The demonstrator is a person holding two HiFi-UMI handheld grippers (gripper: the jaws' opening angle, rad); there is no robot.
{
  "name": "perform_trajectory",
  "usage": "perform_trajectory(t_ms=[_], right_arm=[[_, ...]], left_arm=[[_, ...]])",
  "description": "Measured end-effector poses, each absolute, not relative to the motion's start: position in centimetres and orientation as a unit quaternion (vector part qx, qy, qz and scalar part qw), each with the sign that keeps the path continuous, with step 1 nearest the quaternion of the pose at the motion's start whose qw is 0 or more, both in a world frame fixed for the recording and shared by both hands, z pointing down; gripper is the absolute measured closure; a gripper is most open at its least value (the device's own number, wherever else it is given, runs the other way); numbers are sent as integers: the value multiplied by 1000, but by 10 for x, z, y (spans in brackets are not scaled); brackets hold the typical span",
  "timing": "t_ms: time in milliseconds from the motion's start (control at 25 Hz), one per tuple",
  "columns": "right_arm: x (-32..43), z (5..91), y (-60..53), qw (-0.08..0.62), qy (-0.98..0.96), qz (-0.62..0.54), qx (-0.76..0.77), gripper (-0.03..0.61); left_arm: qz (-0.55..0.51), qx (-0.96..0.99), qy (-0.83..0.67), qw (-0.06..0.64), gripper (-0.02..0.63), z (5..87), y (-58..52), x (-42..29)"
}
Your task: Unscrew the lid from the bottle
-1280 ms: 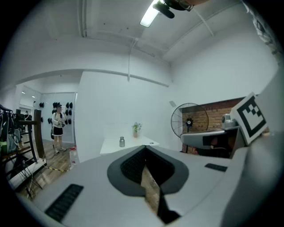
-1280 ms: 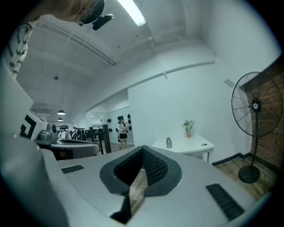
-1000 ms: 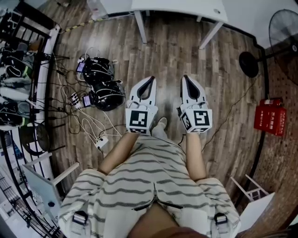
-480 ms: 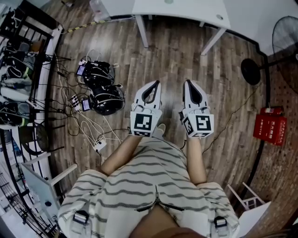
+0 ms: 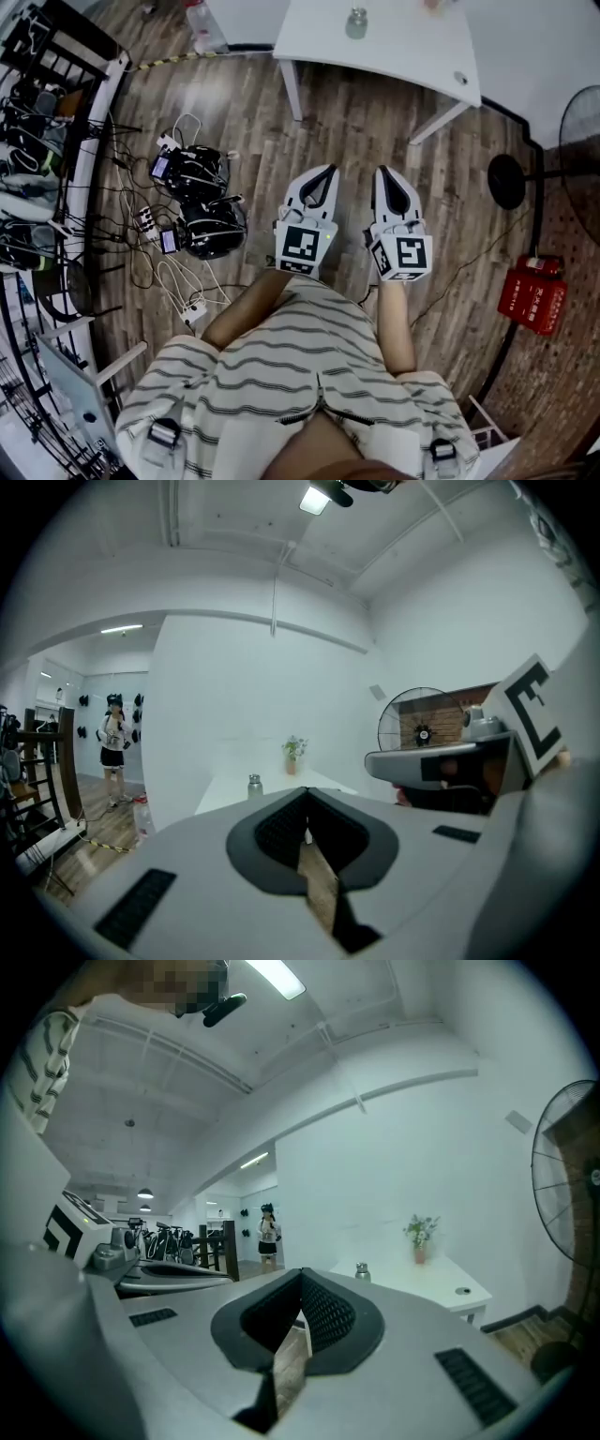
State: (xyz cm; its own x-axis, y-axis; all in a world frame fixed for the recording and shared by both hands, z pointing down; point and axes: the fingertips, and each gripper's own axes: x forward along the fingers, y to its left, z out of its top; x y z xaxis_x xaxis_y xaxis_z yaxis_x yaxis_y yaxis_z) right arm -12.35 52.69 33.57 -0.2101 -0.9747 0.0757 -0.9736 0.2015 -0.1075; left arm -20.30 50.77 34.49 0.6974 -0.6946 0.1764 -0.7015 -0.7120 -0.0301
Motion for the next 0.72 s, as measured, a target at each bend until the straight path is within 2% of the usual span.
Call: perform_trajectory(t_ms=[320, 720], right_arm=[[-80, 307, 389, 10, 767, -64, -638, 568], [-48, 310, 291, 6, 757, -84, -648, 568]], left_arm=[[98, 920, -379, 27, 614, 327, 366, -165], [104, 924, -365, 34, 614, 326, 266, -127]])
